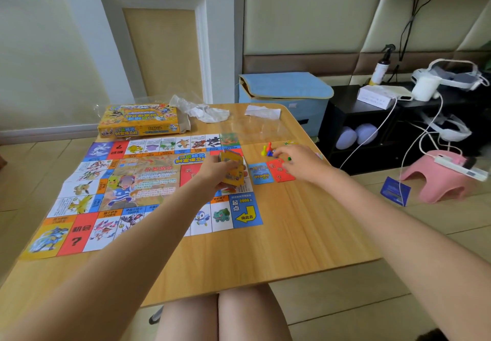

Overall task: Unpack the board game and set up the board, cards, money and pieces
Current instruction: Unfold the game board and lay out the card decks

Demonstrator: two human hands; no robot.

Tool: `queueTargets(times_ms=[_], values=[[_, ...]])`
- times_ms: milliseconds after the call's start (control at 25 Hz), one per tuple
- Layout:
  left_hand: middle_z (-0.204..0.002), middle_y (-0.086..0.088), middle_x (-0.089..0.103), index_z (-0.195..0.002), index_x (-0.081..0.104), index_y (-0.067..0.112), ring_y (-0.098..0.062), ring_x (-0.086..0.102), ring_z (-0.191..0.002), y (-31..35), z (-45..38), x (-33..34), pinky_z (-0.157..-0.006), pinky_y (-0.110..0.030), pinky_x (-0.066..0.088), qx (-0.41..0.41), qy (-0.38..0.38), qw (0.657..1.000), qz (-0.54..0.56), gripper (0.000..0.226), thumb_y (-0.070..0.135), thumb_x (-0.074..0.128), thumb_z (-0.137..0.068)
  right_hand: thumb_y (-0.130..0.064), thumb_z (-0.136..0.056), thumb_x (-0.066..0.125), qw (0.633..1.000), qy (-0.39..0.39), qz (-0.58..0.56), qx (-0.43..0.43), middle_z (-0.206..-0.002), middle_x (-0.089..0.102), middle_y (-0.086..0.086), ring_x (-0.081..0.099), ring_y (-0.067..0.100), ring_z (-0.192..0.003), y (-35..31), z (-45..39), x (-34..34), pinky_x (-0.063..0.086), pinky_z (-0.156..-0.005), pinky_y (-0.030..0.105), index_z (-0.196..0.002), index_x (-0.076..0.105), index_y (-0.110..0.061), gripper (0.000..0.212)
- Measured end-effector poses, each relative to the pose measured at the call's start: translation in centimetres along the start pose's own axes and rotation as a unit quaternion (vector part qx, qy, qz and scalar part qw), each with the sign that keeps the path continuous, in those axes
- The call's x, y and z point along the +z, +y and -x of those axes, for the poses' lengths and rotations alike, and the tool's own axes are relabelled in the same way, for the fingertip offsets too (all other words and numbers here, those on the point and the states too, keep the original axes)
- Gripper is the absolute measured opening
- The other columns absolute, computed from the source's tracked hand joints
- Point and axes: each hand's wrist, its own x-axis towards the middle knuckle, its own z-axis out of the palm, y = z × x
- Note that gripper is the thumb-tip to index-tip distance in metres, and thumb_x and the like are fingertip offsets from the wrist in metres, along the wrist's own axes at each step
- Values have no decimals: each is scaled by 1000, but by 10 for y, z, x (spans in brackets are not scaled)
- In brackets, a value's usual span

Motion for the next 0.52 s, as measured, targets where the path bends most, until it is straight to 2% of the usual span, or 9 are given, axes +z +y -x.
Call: queueTargets(times_ms=[120, 200, 280, 320, 400, 480, 520], values=[[-75, -5, 63, -81, 53, 14, -11, 65, -50, -3, 0, 8, -44, -22, 52, -3, 0, 1000, -6, 13, 7, 53, -93, -5, -90, 53, 991, -73, 101, -39, -132, 49, 4, 34, 24, -127, 9, 8, 0, 31, -100, 32, -129, 52, -13, 39], [-80, -7, 65, -88, 56, 11, -15, 65, -60, -5, 0, 13, -49, -26, 54, -19, -4, 1000, 15, 4, 8, 56, -91, -5, -91, 52, 988, -84, 123, -42, -128, 52, 6, 35, 25, -124, 11, 12, 8, 31, -99, 31, -124, 54, -9, 34], [-93, -12, 68, -104, 57, 5, -18, 66, -68, -7, -1, 13, -54, -28, 56, -25, -19, 999, 41, 16, 9, 60, -89, -7, -92, 50, 991, -57, 112, -46, -123, 54, 9, 39, 26, -121, 8, 13, 10, 33, -96, 30, -118, 58, -6, 28], [-100, -15, 68, -111, 57, 2, -19, 67, -73, -7, -1, 13, -56, -27, 57, -25, -30, 998, 56, 25, 9, 62, -88, -10, -93, 50, 996, -20, 76, -39, -119, 56, 8, 43, 24, -118, 4, 13, 7, 35, -94, 29, -115, 60, -5, 25], [-101, -14, 69, -115, 57, 0, -15, 68, -71, -8, -1, 16, -56, -24, 57, -17, -46, 995, 92, 30, 10, 62, -87, -21, -92, 57, 993, 43, -109, 13, -106, 62, 4, 54, 17, -101, -8, 14, 2, 41, -84, 25, -109, 63, -5, 24], [-83, -7, 70, -104, 60, 5, -9, 66, -58, -5, 5, 21, -51, -19, 53, -21, -68, 988, 134, 17, 13, 59, -89, -29, -85, 66, 949, 3, -309, 63, -89, 63, 2, 58, 14, -78, -21, 16, 2, 46, -70, 25, -105, 64, -6, 30], [-74, -4, 70, -97, 61, 8, -9, 65, -56, -2, 9, 24, -51, -18, 52, -26, -88, 984, 152, 10, 15, 57, -91, -28, -83, 70, 930, -14, -360, 78, -81, 63, 2, 57, 13, -69, -24, 18, 4, 46, -64, 25, -102, 64, -6, 30]])
